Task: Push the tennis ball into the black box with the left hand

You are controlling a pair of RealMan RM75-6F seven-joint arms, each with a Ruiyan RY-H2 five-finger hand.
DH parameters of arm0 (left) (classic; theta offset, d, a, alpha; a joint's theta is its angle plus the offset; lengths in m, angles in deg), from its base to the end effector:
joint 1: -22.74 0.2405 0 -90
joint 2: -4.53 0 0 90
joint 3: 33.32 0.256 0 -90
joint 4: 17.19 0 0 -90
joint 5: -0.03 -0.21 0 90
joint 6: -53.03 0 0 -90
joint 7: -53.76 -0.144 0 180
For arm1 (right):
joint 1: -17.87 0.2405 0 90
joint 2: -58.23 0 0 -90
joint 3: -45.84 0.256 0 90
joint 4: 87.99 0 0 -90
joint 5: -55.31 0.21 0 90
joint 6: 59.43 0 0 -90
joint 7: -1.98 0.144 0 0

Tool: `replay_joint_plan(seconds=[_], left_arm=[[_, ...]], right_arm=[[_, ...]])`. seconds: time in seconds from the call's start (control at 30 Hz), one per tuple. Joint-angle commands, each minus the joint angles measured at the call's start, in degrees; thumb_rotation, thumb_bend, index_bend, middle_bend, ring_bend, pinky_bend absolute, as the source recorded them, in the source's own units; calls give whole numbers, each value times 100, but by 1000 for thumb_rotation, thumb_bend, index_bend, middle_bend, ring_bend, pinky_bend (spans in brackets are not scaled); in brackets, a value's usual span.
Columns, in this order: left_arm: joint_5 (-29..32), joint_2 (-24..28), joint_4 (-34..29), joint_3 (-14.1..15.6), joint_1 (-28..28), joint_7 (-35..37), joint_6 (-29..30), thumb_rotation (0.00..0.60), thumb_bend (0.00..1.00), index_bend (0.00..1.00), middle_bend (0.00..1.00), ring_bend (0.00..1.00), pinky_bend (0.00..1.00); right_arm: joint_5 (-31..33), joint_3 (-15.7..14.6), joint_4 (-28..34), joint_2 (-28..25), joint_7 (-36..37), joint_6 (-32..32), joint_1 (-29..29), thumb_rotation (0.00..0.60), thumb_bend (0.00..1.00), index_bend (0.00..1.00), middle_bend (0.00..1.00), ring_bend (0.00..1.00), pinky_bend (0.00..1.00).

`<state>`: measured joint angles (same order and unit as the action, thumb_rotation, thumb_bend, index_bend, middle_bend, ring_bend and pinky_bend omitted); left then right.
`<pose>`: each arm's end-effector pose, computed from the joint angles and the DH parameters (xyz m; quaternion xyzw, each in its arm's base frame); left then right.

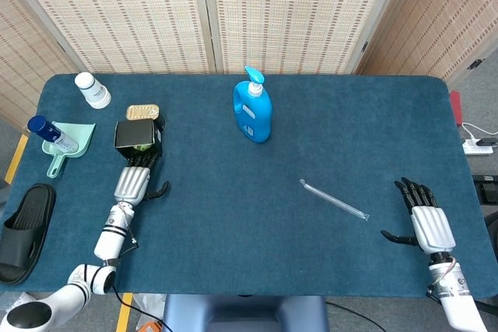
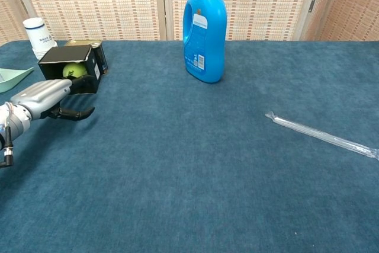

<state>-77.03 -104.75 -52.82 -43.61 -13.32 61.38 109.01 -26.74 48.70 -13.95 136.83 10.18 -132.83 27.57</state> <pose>-0.2714 0.3718 -0.0446 -0.6661 -0.4031 -0.3595 0.5144 -0.3515 -0.2105 0.0838 0.5982 -0.4639 0.3604 0.5450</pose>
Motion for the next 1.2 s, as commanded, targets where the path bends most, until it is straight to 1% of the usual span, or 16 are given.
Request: replay_joint_plan(seconds=[0.03,0.33,0.8,1.0,1.07,1.13,1.2], left_arm=[[54,80,-189,19,53,-160,-16,176,347,0,0,0,0],[126,258,-429,-33,80,-301,61,177,347,0,0,0,0],[147,282,-391,17,120,-208,28,175,348,0,0,0,0],[161,362,-554,60,231,-257,109,177,347,0,0,0,0],[253,507,-854,93,435,-490,238,164,347,0,0,0,0],[360,788,-1439,170,792,-909,568,149,347,0,0,0,0],[487,1129,-2183,278,1204,-1304,942,147,346,0,0,0,0]], right_arm=[[-16,-6,-10,-3,15,-9,-1,600,0,0,0,0,0],[-37,-16,-19,5,0,-15,5,600,0,0,0,0,0],[-49,-24,0,9,-39,-20,10,600,0,0,0,0,0],[-68,-31,5,-1,-19,-23,15,600,0,0,0,0,0],[-95,-43,15,-18,17,-30,15,600,0,0,0,0,0],[-127,-54,21,-37,75,-52,11,600,0,0,0,0,0],[-151,-63,16,-45,110,-65,9,600,0,0,0,0,0]])
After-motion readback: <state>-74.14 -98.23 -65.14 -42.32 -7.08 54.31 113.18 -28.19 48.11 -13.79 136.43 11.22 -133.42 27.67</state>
